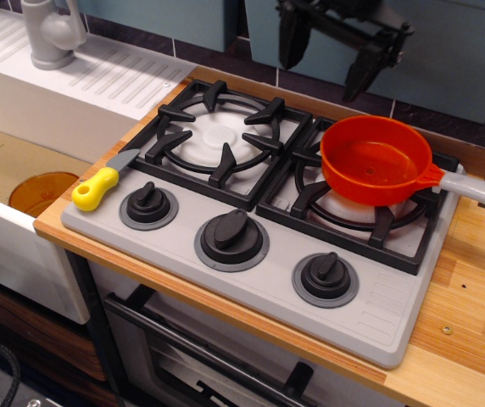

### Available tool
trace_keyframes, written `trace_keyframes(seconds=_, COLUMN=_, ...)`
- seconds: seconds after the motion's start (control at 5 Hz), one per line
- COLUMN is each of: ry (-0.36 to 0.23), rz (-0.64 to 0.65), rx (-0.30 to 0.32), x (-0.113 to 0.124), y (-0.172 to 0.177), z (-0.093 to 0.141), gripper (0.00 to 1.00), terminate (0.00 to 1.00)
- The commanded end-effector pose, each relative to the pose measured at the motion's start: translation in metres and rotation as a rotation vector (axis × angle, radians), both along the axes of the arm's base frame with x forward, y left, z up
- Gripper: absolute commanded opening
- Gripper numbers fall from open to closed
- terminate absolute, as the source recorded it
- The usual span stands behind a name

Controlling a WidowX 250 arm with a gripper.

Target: End effector reaching pot or pan

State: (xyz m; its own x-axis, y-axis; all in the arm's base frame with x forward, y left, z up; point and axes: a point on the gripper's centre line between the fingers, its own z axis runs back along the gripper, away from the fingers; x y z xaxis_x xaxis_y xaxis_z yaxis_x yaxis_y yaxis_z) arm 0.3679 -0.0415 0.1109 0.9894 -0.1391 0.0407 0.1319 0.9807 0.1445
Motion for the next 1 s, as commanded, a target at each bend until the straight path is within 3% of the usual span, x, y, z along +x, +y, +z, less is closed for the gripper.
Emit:
trace_keyframes(seconds=0.0, ry=-0.139, rz=-0.027, rx=0.008, x=0.006, y=0.002, z=-0.012, gripper=1.00, terminate=0.00)
trace_keyframes(seconds=0.4, ry=-0.141, rz=-0.003, rx=-0.017, x=0.006, y=-0.004, z=-0.034, gripper=1.00, terminate=0.00)
trace_keyframes(seconds=0.8, ry=-0.086, rz=-0.020, rx=-0.082, x=0.011, y=-0.005, z=-0.047, gripper=1.00, terminate=0.00)
